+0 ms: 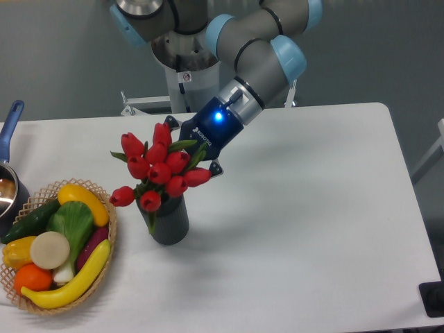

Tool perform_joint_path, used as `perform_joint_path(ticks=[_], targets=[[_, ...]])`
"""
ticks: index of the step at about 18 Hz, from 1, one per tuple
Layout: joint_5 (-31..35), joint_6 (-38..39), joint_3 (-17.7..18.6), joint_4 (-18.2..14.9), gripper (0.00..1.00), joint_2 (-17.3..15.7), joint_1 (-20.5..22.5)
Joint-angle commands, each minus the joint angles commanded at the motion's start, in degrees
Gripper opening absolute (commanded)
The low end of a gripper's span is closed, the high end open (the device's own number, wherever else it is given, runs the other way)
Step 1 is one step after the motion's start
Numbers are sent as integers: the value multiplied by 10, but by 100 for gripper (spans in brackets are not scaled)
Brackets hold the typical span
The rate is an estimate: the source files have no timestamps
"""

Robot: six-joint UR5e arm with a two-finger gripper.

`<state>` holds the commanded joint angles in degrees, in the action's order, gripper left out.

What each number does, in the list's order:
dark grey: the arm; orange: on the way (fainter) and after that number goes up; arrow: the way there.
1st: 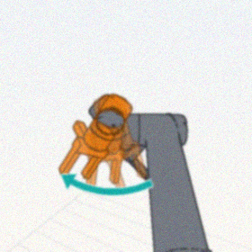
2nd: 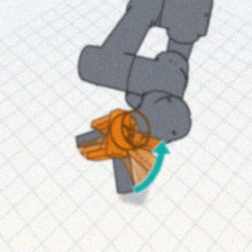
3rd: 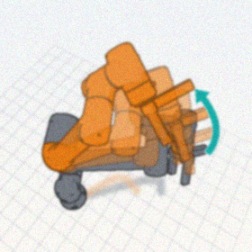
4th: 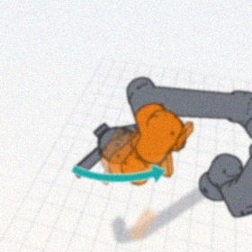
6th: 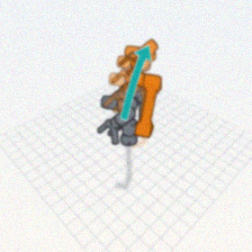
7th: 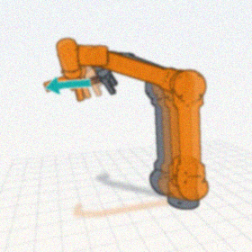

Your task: Pick up the flowers from the vase

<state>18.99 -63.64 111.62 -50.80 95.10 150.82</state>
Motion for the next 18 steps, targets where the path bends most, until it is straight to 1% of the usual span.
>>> perform_joint_path(ticks=[4,7,9,12,15,18], targets=[[-1,22,-1,1,44,-16,1],[-5,39,-2,0,44,-32,10],[-18,62,-11,0,44,-38,15],[-20,93,-35,0,44,-43,16],[-22,96,-37,0,44,-56,20],[-22,110,-51,0,44,-60,24]])
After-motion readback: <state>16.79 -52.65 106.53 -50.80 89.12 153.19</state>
